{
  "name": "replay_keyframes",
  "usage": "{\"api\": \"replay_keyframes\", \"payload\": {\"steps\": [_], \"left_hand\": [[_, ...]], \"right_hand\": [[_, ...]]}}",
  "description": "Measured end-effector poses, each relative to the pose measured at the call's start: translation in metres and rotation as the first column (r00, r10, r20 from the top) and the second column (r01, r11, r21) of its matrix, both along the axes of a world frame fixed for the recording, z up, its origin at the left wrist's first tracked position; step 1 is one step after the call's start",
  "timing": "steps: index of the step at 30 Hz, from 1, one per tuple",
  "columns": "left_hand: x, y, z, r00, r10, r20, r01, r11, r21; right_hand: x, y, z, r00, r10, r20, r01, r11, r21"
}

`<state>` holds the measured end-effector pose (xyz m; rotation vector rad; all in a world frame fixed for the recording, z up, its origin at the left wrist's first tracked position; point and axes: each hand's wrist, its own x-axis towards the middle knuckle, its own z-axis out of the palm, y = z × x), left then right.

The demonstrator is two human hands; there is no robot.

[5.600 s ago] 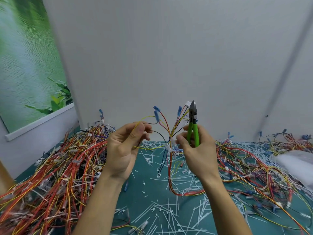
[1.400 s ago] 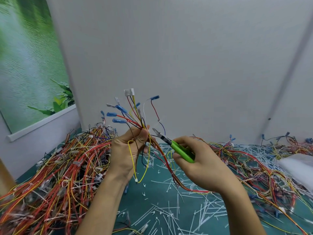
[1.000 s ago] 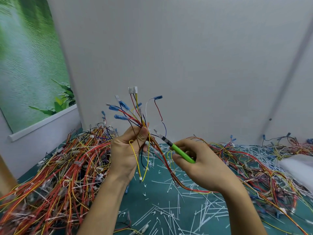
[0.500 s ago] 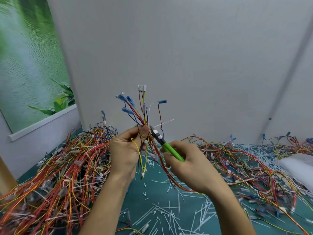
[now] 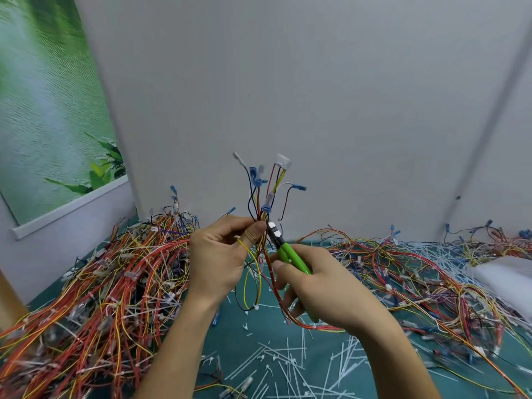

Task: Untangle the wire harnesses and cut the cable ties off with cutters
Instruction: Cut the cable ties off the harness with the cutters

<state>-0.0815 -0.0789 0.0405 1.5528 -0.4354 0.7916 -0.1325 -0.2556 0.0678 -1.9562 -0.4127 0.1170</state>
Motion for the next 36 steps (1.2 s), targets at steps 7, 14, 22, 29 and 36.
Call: {"api": "replay_keyframes", "payload": {"steps": [7,14,22,29,36], "left_hand": [[0.0,-0.005,-0.001,0.992,-0.088,-0.085,0.072,0.983,-0.169],[0.005,-0.005,-0.005,0.983,-0.125,-0.136,0.095,0.974,-0.207],[0.005,-0.004,-0.004,0.972,-0.143,-0.185,0.102,0.972,-0.212],[0.003,-0.01,0.0,0.958,-0.164,-0.235,0.1,0.96,-0.263],[0.001,-0.011,-0.002,0.896,-0.265,-0.356,0.131,0.925,-0.358]], "right_hand": [[0.001,0.005,-0.003,0.979,-0.103,0.173,0.113,0.992,-0.047],[0.0,0.004,-0.002,0.982,-0.096,0.163,0.107,0.992,-0.059],[0.004,0.006,-0.008,0.972,-0.101,0.213,0.126,0.986,-0.111],[0.007,0.008,-0.014,0.946,-0.142,0.291,0.181,0.977,-0.112],[0.009,0.017,-0.022,0.936,-0.187,0.298,0.229,0.967,-0.114]]}}
